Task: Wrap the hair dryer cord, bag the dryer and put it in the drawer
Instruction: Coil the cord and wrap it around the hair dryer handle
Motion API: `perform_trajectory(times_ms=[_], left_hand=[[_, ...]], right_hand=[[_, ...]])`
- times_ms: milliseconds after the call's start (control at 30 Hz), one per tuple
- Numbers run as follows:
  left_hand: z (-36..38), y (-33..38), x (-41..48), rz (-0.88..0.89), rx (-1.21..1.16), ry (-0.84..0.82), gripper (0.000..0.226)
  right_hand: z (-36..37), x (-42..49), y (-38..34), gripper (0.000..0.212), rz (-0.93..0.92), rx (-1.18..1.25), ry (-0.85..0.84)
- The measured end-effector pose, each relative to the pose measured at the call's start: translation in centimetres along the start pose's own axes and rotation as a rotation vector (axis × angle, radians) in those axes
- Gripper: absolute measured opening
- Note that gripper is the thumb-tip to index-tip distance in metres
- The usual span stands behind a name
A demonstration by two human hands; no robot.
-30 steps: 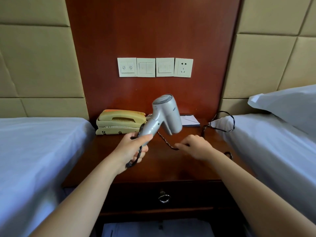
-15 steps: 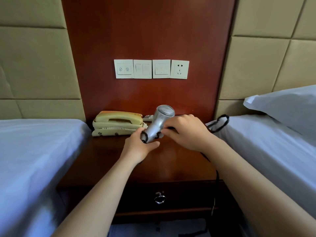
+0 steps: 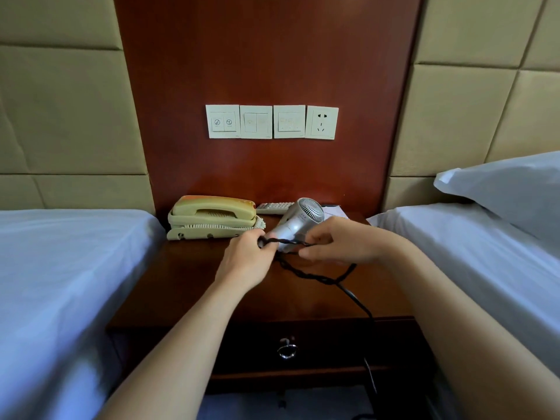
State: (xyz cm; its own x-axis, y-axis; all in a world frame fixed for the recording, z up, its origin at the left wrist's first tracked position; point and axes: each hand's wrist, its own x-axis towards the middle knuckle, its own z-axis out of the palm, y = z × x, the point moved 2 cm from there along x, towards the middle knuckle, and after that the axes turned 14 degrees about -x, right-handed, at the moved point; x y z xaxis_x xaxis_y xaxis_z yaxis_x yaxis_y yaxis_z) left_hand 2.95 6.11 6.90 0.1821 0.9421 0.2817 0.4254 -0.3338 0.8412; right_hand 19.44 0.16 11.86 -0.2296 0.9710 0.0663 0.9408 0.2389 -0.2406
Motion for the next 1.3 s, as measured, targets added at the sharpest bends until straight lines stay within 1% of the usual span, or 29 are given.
perform_trajectory(times_ms=[67,100,133,167,200,300,333,400,467,500,667,733,767,800,867,967,1000,1033,1067,1100,1133,1167,1233,1267,1300], left_hand=[[-0.2,-0.2,0.2,0.009,-0.011,-0.03,0.023],[-0.4,-0.2,0.2,0.015,-0.011,-0.043,0.022],[-0.6,-0.4,0.2,0.02,-0.014,-0.059,0.023],[-0.8,-0.5,0.3,0.025,-0.024,-0.079,0.024],[-0.9,-0.6,0.3,0.03,-0.039,-0.098,0.026],[-1.2,-0.4,0.4,0.06,-0.062,-0.138,0.033],[-1.4,-0.3,0.4,0.068,-0.06,-0.151,0.034],[-1.7,-0.3,0.5,0.067,-0.065,-0.191,0.036],[-2.0,-0.2,0.5,0.055,-0.103,-0.239,0.038],[-2.2,-0.2,0.5,0.054,-0.114,-0.264,0.038],[-2.6,-0.4,0.0,-0.009,-0.141,-0.421,0.027],[-2.6,-0.3,-0.3,-0.065,-0.174,-0.468,0.038],[-2.6,-0.3,-0.4,-0.085,-0.19,-0.493,0.043],[-2.6,-0.3,-0.5,-0.095,-0.205,-0.521,0.042],[-2.5,-0.1,-0.8,-0.104,-0.237,-0.583,0.036],[-2.3,0.6,-1.2,-0.155,-0.349,-0.682,0.033],[-2.2,0.7,-1.3,-0.174,-0.401,-0.701,0.033],[-2.1,1.0,-1.5,-0.197,-0.459,-0.706,0.034],[-1.9,1.2,-1.5,-0.223,-0.525,-0.701,0.035],[-1.7,1.4,-1.6,-0.251,-0.594,-0.69,0.037],[-1.5,1.4,-1.5,-0.274,-0.663,-0.677,0.038],[-1.4,1.4,-1.5,-0.293,-0.734,-0.658,0.038],[-1.3,1.2,-1.3,-0.311,-0.865,-0.61,0.036],[-1.3,1.0,-1.1,-0.311,-0.922,-0.577,0.034],[-1.3,0.9,-0.9,-0.311,-0.982,-0.537,0.032]], right_hand=[[0.4,-0.4,1.2,0.028,0.035,-0.009,-0.116],[0.6,-0.4,1.8,0.03,0.045,-0.009,-0.149],[0.8,-0.4,2.4,0.031,0.055,0.004,-0.158],[0.9,-0.4,2.9,0.033,0.065,0.011,-0.129],[0.8,-0.2,3.4,0.037,0.073,0.004,-0.061],[0.2,-0.1,4.3,0.046,0.077,-0.062,0.239],[-0.1,-0.2,4.2,0.045,0.085,-0.114,0.324],[-0.5,-0.5,4.1,0.035,0.115,-0.27,0.456],[-0.6,-0.8,4.2,0.022,0.116,-0.449,0.545],[-0.5,-0.9,4.5,0.019,0.11,-0.519,0.587],[0.1,-1.1,5.4,0.025,0.172,-0.675,0.735],[0.2,-1.2,5.7,0.028,0.241,-0.713,0.755],[0.1,-1.3,6.0,0.027,0.277,-0.702,0.754],[0.0,-1.5,6.1,0.024,0.296,-0.695,0.752],[-0.1,-1.5,6.2,0.015,0.319,-0.603,0.664],[0.1,-1.5,7.0,0.004,0.321,-0.402,0.536],[0.0,-1.6,7.1,0.007,0.322,-0.328,0.498],[0.0,-1.6,7.3,0.014,0.327,-0.209,0.47],[0.1,-1.8,7.2,0.022,0.366,-0.042,0.438],[0.7,-1.9,7.3,0.025,0.388,0.115,0.368],[1.2,-1.8,7.4,0.027,0.413,0.213,0.287],[1.6,-1.6,7.5,0.03,0.421,0.227,0.228],[2.4,-1.6,7.5,0.035,0.357,0.253,0.164],[2.4,-1.7,7.4,0.032,0.327,0.25,0.154],[2.4,-1.7,7.0,0.022,0.302,0.271,0.128]])
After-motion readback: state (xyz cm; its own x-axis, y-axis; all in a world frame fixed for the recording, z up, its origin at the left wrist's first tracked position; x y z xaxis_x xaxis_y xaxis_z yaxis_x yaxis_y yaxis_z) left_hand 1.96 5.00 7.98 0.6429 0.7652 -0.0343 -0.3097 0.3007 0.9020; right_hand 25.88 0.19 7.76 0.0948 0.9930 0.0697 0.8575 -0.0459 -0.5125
